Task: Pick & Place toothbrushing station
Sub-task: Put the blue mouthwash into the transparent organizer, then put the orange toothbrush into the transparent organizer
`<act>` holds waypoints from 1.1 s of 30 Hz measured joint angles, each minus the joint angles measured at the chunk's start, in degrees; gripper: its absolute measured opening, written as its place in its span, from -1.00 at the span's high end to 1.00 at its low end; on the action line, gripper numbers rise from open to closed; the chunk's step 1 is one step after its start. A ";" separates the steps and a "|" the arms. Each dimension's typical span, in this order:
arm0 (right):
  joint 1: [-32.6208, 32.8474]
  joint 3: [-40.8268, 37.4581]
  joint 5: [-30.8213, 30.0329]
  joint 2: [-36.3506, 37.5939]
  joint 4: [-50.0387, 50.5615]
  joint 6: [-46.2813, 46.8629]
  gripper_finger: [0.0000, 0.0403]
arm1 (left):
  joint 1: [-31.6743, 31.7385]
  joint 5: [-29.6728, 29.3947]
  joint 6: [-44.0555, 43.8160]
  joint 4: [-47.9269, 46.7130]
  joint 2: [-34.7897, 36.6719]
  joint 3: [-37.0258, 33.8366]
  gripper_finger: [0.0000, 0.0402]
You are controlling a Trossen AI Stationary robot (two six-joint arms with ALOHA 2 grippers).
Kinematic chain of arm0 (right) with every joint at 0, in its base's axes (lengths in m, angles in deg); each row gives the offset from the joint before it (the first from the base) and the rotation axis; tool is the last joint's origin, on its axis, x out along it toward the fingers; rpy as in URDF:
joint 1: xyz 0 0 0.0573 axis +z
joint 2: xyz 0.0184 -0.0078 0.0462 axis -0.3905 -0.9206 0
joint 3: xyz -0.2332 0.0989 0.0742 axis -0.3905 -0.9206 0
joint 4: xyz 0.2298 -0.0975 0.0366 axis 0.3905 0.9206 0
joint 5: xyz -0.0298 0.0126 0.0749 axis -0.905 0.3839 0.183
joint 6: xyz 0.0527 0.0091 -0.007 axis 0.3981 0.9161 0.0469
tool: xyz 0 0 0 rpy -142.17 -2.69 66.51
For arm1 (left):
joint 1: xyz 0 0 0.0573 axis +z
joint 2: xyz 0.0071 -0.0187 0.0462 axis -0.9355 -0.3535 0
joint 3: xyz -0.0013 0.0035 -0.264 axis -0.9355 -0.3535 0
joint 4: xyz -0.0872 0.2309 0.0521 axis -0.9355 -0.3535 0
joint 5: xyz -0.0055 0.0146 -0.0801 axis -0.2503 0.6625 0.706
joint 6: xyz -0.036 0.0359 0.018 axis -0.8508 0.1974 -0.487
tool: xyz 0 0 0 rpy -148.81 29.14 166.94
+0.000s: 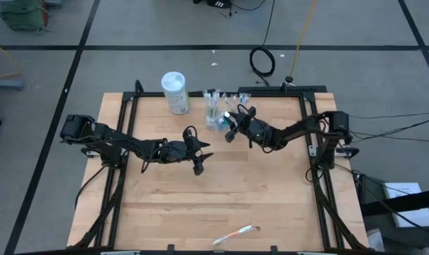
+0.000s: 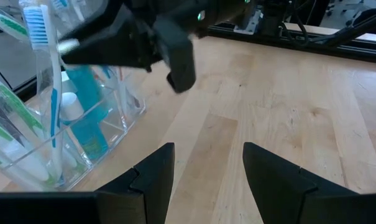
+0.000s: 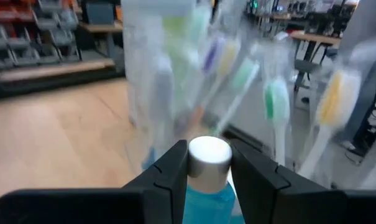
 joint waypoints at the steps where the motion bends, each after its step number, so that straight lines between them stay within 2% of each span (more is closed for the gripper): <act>1: -0.22 -0.01 0.06 -0.30 0.42 0.00 0.51 | 0.00 0.01 0.00 -0.01 0.00 0.00 0.01; 6: -0.26 -0.06 0.04 -0.77 0.69 0.00 0.47 | 0.00 0.02 0.00 -0.04 0.00 0.00 0.01; 12: -0.26 -0.04 0.35 -0.54 0.56 -0.02 0.27 | 0.00 0.02 0.07 -0.06 0.00 0.00 0.01; 19: -0.07 -0.04 6.39 -0.34 0.40 -0.36 0.10 | 0.00 0.04 0.07 -0.10 0.00 0.00 0.01; 23: 1.03 -0.09 8.91 3.23 1.90 -2.22 0.07 | 0.00 0.04 0.07 -0.16 0.00 0.00 0.01; 28: 4.35 -0.13 9.02 10.95 10.56 -4.11 0.10 | 0.00 0.07 0.33 -0.39 0.00 0.00 0.01; 33: 8.82 -0.15 9.01 20.46 30.07 -4.04 0.14 | 0.00 0.07 0.31 -0.39 0.00 0.00 0.01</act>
